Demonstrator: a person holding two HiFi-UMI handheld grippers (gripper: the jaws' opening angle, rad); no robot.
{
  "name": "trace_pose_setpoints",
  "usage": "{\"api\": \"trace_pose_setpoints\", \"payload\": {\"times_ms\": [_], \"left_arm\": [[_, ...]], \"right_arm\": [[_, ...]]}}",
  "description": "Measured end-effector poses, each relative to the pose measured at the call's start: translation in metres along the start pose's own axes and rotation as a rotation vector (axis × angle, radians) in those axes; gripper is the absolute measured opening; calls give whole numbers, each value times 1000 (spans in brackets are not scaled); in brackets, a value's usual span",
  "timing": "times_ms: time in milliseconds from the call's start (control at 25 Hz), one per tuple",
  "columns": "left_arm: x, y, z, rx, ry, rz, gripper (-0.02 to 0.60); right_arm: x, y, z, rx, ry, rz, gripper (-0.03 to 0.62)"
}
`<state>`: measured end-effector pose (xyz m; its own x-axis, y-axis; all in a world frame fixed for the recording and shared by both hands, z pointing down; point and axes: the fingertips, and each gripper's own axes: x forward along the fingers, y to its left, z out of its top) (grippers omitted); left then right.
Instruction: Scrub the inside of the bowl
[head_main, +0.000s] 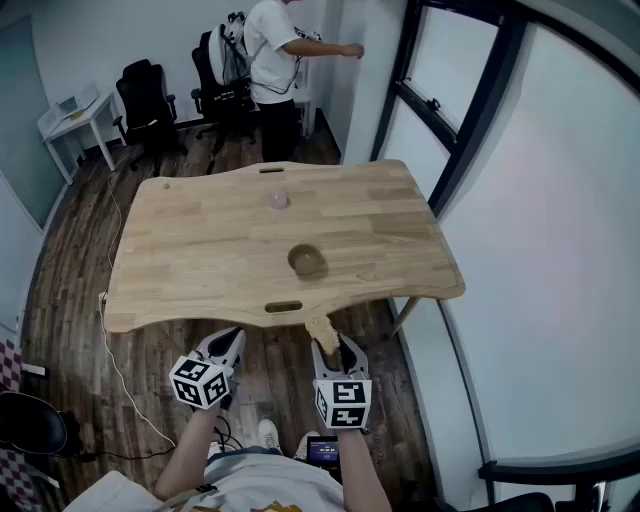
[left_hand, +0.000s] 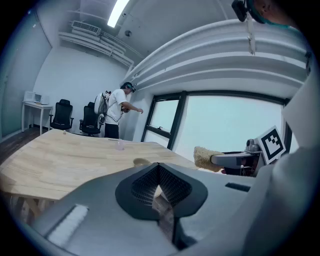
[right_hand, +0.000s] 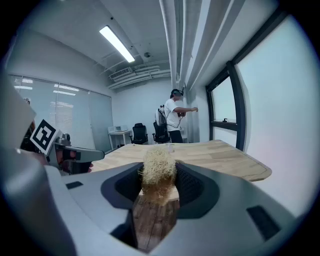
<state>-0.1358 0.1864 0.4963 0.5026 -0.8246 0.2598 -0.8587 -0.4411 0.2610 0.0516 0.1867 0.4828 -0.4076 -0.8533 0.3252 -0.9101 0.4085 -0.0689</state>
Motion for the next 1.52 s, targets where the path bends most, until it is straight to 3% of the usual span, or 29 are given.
{"api": "trace_pose_setpoints", "payload": {"times_ms": [800, 1240, 1520], "left_arm": [[22, -77, -1, 46, -4, 9, 2], [68, -73, 9, 89, 8, 14, 2], [127, -43, 24, 86, 18, -10, 2]], "right_arm": [[-47, -68, -3, 77, -29, 17, 184], [-12, -103, 3, 96, -26, 24, 184], [45, -125, 14, 110, -10, 14, 184]]}}
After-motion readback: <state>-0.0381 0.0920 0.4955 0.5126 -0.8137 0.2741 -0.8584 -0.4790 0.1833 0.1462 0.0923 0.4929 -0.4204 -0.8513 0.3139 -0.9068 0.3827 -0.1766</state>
